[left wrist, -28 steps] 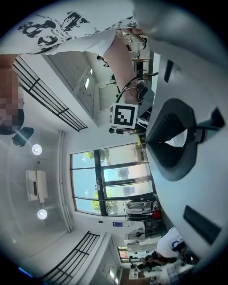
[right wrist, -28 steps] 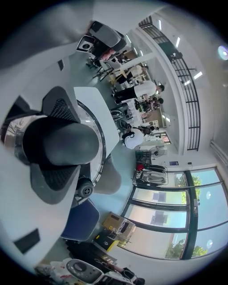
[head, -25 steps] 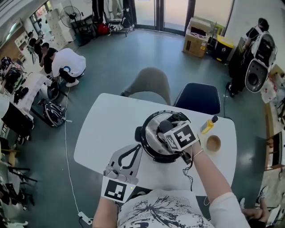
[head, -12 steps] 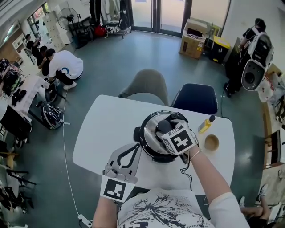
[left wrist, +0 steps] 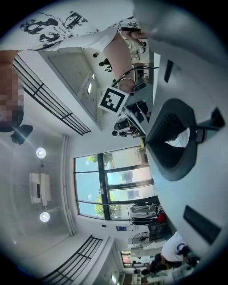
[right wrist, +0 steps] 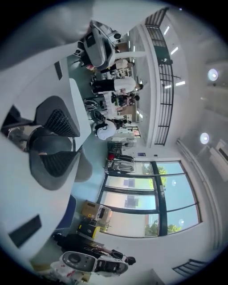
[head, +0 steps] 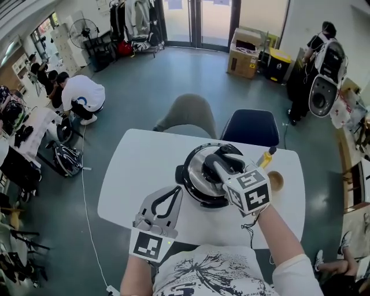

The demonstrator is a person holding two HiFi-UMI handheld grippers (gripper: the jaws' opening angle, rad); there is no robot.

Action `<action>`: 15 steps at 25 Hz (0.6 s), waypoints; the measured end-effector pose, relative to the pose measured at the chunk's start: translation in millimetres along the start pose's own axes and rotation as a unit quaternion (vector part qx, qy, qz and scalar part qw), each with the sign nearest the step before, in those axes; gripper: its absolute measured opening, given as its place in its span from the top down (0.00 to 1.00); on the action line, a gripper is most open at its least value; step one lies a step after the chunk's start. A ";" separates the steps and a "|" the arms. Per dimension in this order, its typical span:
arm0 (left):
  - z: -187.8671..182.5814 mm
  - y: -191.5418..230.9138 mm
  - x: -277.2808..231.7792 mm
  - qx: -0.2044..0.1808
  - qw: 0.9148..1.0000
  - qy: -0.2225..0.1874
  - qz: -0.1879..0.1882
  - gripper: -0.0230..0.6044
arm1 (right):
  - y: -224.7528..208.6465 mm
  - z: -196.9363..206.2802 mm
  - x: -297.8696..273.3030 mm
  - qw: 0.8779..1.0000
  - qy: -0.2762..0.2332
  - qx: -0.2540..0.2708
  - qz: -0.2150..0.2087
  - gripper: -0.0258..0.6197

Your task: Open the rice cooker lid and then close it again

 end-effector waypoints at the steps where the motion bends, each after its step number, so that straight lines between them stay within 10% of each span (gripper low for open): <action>1: 0.0 -0.1 2.2 -0.001 1.000 0.000 0.003 0.94 | 1.0 -2.2 7.2 1.000 -0.020 -0.002 0.005 0.81; 15: -7.1 -18.6 25.1 0.007 1.000 0.012 0.026 0.94 | 25.5 16.8 102.1 0.978 -0.206 0.011 0.038 0.94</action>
Point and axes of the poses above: the fingertips, and each gripper's own axes: x backward along the fingers, y to its left, z out of its underside, the point moved 1 cm from there along x, backward along the fingers, and after that the axes turned 5 degrees about z, right-handed, at the moved point
